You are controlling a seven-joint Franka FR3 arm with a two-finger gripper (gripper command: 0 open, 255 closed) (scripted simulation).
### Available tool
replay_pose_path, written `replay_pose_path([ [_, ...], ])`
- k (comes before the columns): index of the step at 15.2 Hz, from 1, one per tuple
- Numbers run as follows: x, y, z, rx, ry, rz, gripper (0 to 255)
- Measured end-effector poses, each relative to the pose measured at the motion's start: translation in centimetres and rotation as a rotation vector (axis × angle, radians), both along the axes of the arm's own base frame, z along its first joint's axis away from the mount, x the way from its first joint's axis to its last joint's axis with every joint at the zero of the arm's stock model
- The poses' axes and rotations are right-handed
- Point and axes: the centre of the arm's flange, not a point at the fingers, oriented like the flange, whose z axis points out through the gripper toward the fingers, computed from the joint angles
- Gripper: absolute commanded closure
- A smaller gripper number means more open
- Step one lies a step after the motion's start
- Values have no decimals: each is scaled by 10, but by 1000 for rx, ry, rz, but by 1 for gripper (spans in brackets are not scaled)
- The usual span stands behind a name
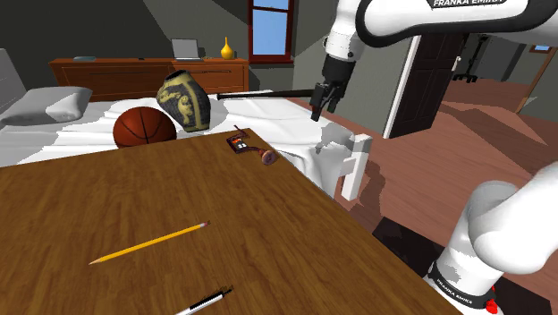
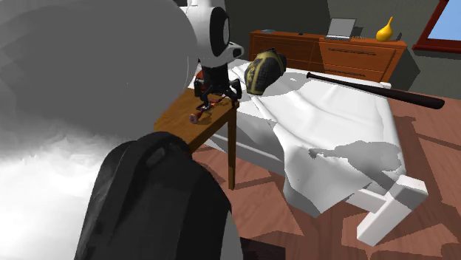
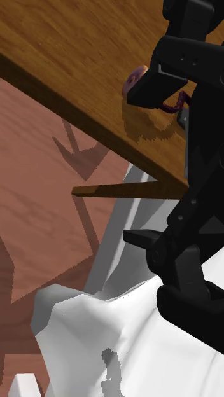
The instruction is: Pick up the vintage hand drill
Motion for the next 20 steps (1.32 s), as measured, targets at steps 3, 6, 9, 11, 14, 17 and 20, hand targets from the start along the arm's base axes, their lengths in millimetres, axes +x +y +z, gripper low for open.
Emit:
replay_pose_path([
  [3,32,21,-10,-7,17,56,0],
  [6,64,47,-21,-15,33,112,0],
  [9,96,64,-35,-23,49,167,0],
  [11,117,83,-46,-27,60,203,0],
  [14,145,109,-62,-35,77,259,0],
  [17,167,130,-76,-41,90,304,0],
  [20,170,133,-92,-41,93,311,0],
])
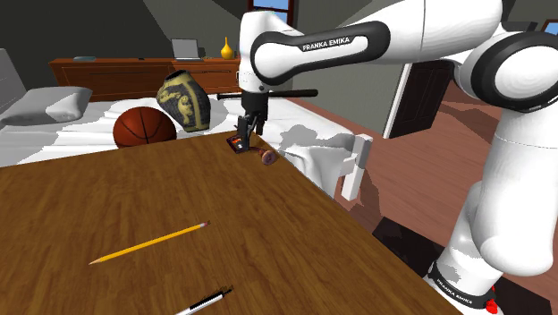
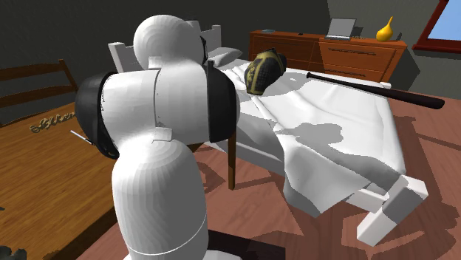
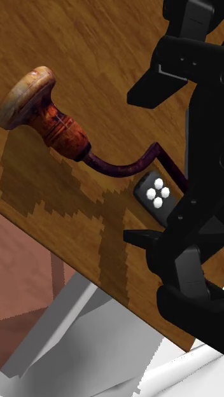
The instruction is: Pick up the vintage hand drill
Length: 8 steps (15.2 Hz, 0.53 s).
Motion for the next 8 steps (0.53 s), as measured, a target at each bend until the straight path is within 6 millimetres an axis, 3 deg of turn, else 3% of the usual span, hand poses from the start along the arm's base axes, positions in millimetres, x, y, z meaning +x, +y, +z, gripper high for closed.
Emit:
replay_pose_path([
  [4,0,1,-20,0,0,1,0],
  [5,0,1,-22,0,0,1,255],
  [8,0,2,-24,0,0,1,255],
])
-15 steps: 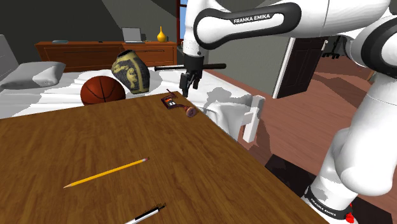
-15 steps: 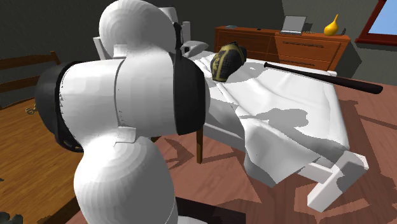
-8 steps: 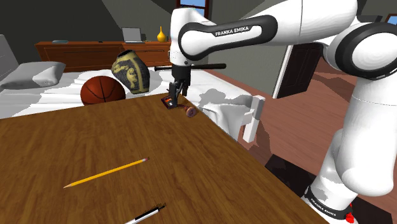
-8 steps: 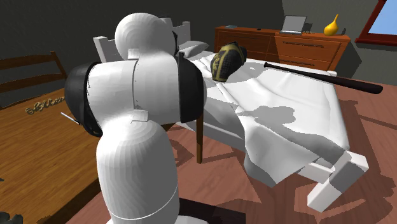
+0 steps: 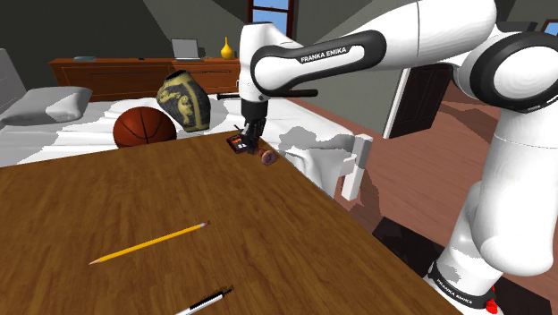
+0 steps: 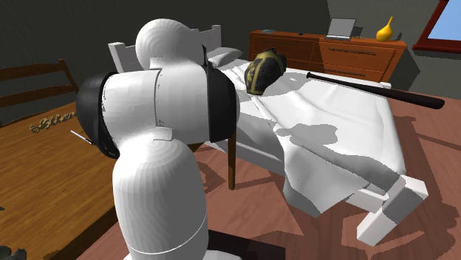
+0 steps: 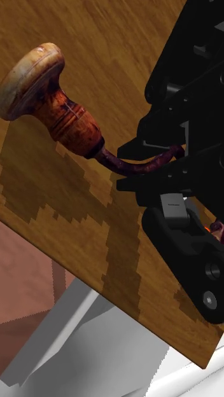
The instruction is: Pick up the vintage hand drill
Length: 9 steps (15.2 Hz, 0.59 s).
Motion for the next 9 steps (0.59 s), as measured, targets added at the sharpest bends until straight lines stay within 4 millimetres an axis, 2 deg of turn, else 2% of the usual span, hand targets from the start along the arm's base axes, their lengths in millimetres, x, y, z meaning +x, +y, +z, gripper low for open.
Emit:
replay_pose_path([
  [7,0,0,0,0,0,0,255],
  [9,1,0,6,0,0,0,255],
])
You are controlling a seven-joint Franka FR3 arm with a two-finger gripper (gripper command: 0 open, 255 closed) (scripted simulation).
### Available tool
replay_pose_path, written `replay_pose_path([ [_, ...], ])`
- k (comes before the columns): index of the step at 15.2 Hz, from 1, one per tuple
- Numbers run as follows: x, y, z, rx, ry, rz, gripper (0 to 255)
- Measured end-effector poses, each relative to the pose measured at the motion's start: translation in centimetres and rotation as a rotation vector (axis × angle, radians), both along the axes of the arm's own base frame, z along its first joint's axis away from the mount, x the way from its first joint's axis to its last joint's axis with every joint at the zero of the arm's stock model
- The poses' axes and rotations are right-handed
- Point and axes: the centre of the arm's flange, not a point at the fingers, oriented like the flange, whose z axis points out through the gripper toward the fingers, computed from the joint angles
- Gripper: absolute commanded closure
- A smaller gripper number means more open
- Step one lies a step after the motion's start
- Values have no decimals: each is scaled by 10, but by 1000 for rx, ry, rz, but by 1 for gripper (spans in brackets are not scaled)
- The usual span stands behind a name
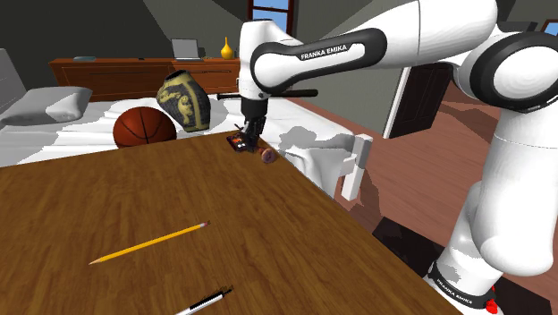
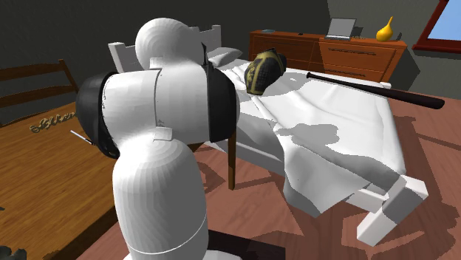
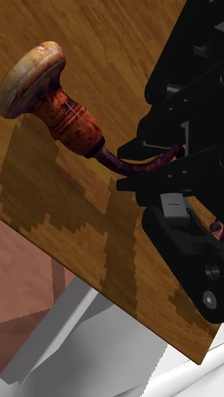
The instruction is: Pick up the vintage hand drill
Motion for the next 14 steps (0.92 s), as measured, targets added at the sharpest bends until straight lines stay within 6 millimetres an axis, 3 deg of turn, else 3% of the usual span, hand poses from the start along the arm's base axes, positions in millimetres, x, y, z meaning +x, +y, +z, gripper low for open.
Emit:
replay_pose_path([
  [14,-1,1,70,0,-1,0,255],
])
